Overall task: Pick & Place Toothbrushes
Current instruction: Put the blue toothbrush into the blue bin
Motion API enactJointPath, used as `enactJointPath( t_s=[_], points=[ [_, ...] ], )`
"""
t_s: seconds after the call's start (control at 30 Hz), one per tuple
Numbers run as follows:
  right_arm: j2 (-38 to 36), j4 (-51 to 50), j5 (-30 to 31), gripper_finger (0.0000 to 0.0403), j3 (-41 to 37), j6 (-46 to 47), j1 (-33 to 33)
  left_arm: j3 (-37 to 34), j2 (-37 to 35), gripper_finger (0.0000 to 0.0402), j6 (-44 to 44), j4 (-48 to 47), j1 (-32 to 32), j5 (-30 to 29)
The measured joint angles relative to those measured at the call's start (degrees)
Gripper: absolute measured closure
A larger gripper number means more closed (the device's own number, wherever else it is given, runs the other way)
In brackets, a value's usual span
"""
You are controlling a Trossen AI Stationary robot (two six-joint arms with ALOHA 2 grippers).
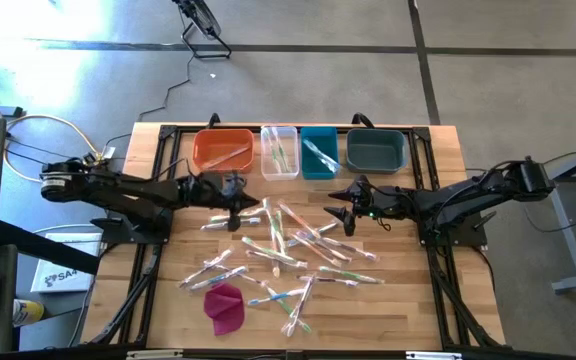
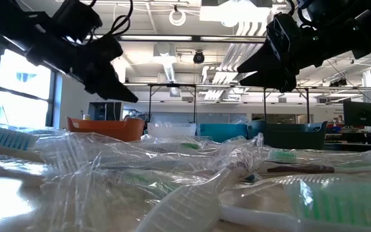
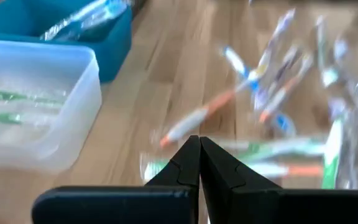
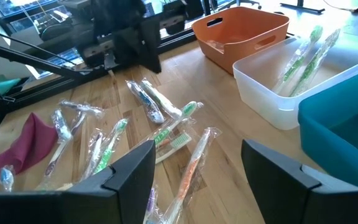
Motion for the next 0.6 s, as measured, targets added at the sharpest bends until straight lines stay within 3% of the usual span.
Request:
enactJointPath(
  t_s=[0.2, 0.37, 0.6],
  points=[
    [0.0, -0.2, 0.0, 0.0172, 0.0, 0.1, 0.0, 6.0, -1.5, 0.0396, -1.1, -20.4, -6.3, -9.4],
    [0.0, -0.4, 0.0, 0.0172, 0.0, 0.0, 0.0, 11.7, -1.5, 0.0396, -7.0, -37.3, -8.6, -9.7],
    [0.0, -0.4, 0.2, 0.0172, 0.0, 0.0, 0.0, 14.2, -1.5, 0.0396, -10.2, -46.9, -10.9, -8.8]
  ],
)
